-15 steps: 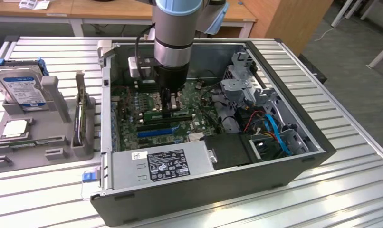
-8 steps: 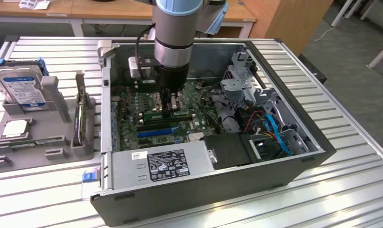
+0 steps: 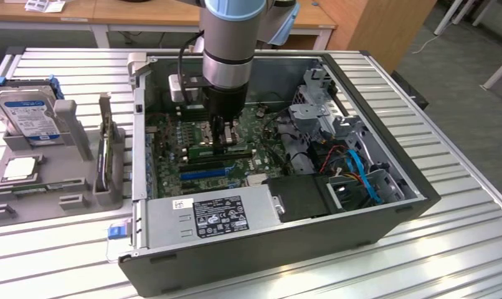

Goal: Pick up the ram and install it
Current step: 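Insert the ram into the slot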

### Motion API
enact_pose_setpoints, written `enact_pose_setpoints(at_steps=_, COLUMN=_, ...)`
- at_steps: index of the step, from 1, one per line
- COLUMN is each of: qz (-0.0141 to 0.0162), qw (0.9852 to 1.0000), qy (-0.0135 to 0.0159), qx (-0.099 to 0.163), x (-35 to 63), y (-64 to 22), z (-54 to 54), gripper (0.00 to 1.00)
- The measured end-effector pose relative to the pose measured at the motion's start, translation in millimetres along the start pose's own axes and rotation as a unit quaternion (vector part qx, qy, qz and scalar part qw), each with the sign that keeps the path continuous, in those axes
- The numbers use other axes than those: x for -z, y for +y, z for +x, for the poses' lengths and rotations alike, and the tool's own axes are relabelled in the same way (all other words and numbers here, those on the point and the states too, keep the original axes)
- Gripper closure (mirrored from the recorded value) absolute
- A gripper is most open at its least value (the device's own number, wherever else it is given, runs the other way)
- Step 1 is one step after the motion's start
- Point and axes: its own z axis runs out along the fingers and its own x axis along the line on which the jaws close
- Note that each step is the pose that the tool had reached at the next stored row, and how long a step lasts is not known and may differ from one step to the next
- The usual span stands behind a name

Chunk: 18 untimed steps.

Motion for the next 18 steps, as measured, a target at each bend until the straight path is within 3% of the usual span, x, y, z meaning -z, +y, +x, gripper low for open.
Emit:
enact_pose_setpoints(at_steps=5, qz=0.0067, qw=1.0000, qy=0.0002, qx=0.000, x=0.0, y=0.1, z=0.0, gripper=0.86)
enact_pose_setpoints(at_steps=18, qz=0.0066, qw=1.0000, qy=0.0004, qx=0.000, x=-0.8, y=0.1, z=0.0, gripper=0.86)
